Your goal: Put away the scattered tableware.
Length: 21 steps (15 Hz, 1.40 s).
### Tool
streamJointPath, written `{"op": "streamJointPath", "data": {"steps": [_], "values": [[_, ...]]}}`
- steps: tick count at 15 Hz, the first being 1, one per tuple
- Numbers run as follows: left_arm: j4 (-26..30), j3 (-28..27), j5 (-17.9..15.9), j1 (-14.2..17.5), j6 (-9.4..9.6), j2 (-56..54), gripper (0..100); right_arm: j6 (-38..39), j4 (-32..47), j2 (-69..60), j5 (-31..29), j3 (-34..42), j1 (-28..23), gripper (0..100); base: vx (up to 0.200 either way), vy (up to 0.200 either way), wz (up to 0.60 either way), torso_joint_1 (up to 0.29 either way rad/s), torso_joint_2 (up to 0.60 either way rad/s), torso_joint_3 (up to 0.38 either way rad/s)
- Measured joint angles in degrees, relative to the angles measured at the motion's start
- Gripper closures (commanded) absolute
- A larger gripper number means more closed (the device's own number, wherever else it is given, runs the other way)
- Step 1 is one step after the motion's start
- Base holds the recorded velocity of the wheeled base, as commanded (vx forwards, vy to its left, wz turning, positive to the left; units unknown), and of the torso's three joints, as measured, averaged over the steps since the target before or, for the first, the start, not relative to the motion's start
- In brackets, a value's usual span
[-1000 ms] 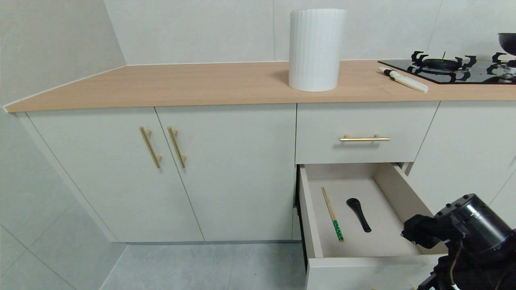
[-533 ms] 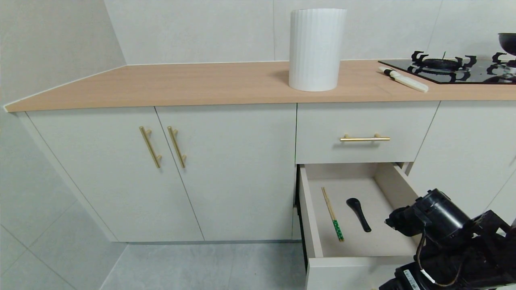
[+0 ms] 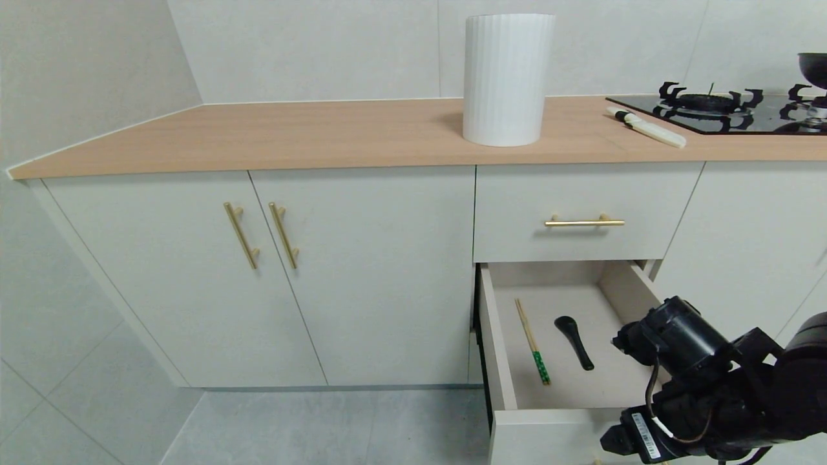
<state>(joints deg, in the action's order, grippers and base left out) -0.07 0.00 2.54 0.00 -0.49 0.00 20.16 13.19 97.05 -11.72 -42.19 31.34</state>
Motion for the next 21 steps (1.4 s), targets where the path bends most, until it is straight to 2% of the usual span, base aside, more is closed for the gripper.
{"op": "streamJointPath", "data": {"steps": [3,17,21], "values": [[0.0,0.0,0.0,0.0,-0.02,0.0,0,0.24,-1.69,1.33,-2.93,-0.63,-0.67,0,0.0,0.0,0.0,0.0,0.0,0.0],[0.0,0.0,0.0,0.0,-0.02,0.0,0,1.6,-16.53,6.36,-6.67,-0.56,-4.33,0,0.0,0.0,0.0,0.0,0.0,0.0],[0.0,0.0,0.0,0.0,-0.02,0.0,0,1.37,-26.79,9.84,-6.86,-0.77,-6.05,0,0.0,0.0,0.0,0.0,0.0,0.0]]}}
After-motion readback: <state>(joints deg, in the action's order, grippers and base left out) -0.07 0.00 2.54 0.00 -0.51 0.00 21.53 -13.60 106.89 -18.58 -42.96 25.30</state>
